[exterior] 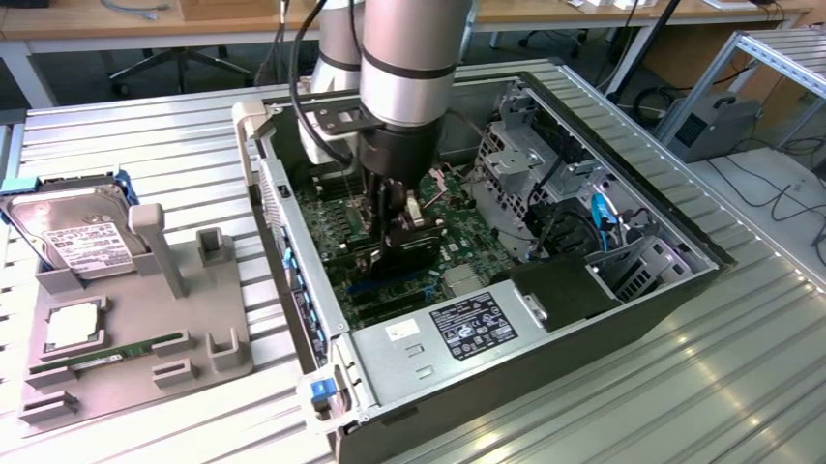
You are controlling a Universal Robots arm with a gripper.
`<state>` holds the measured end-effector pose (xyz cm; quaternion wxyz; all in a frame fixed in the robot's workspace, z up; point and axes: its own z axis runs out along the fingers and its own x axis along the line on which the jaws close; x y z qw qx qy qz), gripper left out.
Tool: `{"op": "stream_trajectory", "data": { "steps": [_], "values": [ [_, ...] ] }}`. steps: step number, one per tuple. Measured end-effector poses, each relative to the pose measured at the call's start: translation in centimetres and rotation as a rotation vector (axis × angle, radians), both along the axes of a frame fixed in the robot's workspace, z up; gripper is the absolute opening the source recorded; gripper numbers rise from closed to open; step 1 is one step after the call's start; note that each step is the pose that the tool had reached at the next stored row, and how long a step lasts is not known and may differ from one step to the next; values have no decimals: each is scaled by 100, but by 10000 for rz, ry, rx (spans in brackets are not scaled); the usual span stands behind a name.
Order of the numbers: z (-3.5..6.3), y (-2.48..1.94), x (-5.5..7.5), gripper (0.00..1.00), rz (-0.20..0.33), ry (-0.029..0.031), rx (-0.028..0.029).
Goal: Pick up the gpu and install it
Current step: 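Insert the gpu into the slot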
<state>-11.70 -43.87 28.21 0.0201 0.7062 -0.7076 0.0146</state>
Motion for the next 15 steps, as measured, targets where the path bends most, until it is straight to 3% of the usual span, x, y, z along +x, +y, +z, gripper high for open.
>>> {"op": "stream_trajectory", "data": {
  "steps": [1,3,4,6,9,11,15],
  "values": [
    [0,3,17,39,-2,21,0],
    [0,6,64,26,-1,75,0],
    [0,7,84,26,-1,98,0],
    [0,9,137,14,-2,159,1],
    [0,9,235,11,-1,274,1],
    [0,9,273,11,0,319,1],
    [0,9,276,11,-1,324,0]
  ]
}}
